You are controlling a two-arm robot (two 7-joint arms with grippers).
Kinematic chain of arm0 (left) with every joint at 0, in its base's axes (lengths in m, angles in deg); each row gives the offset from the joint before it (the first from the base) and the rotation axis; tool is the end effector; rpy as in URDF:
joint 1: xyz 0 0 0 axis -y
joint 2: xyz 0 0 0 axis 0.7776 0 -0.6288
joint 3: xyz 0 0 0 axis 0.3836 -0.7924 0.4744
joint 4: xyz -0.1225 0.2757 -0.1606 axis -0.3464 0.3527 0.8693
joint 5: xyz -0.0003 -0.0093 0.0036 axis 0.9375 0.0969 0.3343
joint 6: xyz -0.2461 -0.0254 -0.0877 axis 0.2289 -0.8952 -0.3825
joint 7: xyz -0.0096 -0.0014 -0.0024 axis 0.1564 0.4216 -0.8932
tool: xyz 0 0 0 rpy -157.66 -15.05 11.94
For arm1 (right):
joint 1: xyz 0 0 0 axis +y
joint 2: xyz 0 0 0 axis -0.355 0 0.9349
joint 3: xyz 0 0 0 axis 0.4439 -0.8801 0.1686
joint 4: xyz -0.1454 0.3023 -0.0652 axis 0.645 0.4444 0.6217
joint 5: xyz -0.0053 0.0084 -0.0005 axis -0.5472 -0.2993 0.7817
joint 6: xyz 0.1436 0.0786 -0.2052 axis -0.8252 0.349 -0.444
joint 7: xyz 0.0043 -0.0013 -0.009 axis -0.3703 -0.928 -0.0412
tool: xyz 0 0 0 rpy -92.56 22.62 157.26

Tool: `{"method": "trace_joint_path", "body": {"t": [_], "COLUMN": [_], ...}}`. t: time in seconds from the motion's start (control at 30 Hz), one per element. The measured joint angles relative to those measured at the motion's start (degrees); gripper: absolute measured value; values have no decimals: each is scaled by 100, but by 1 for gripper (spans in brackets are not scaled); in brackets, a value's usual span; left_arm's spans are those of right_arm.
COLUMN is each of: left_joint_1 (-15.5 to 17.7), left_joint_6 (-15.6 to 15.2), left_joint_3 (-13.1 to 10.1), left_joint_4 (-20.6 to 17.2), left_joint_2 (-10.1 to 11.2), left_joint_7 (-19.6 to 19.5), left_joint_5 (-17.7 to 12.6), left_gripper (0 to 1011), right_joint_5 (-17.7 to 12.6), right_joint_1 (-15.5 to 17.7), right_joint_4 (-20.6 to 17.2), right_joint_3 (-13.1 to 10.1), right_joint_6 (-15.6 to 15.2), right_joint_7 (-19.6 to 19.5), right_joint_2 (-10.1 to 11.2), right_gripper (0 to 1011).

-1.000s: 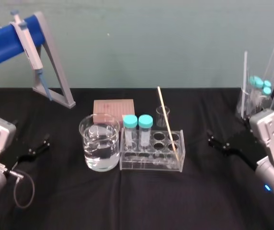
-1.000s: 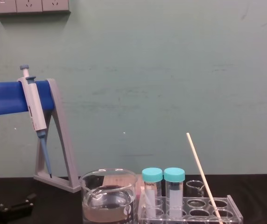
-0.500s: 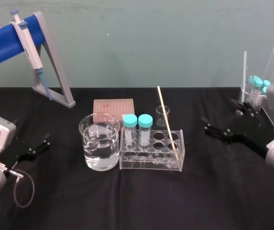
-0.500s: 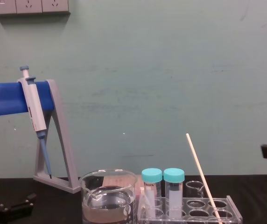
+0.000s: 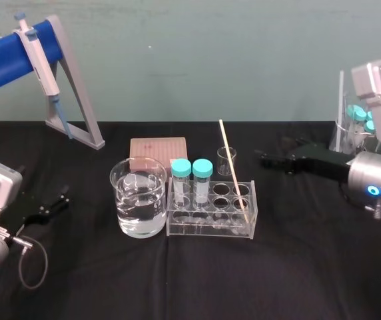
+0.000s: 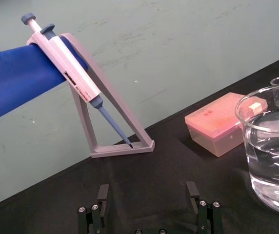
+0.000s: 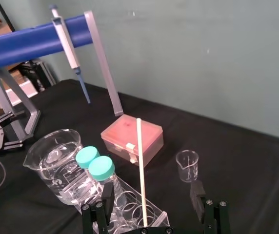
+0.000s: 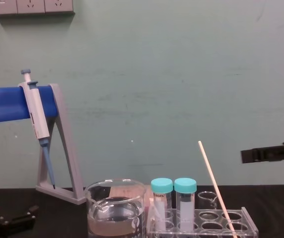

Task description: Hold the thermometer with one hand and immerse one end into the beaker, then reinsert it into the test tube rack.

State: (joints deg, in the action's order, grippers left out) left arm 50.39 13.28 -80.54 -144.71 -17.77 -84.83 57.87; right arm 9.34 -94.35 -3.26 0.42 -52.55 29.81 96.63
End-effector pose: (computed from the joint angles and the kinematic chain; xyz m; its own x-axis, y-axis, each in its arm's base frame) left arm 0.3227 0.1243 -0.3350 0.2923 0.8803 0.3738 -0.9552 0.2874 0.0703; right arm 0.3925 -0.1341 -0.2257 0.6213 -0.7721 -0.1334 0.7242 0.6308 -0.2784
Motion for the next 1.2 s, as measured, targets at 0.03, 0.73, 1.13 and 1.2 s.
{"method": "trace_joint_path", "body": {"t": [0.03, 0.73, 1.13, 1.2], "left_joint_1": [0, 0, 0, 0], "left_joint_6": [0, 0, 0, 0], "left_joint_3": [0, 0, 0, 0], "left_joint_4": [1, 1, 1, 1], "left_joint_2": [0, 0, 0, 0], "left_joint_7": [0, 0, 0, 0], "left_joint_5": [0, 0, 0, 0], "left_gripper": [1004, 1004, 1004, 1004], "right_joint_5": [-27, 122, 432, 463], "right_joint_1": [-100, -955, -864, -866], "right_joint_4": [128, 890, 844, 875], "right_joint_3": [49, 843, 941, 946], "right_joint_6": [-47, -91, 108, 120], "right_joint_7": [52, 12, -354, -362], "right_joint_2": [-39, -472, -633, -666], "right_gripper": [1003, 1003, 1003, 1002]}}
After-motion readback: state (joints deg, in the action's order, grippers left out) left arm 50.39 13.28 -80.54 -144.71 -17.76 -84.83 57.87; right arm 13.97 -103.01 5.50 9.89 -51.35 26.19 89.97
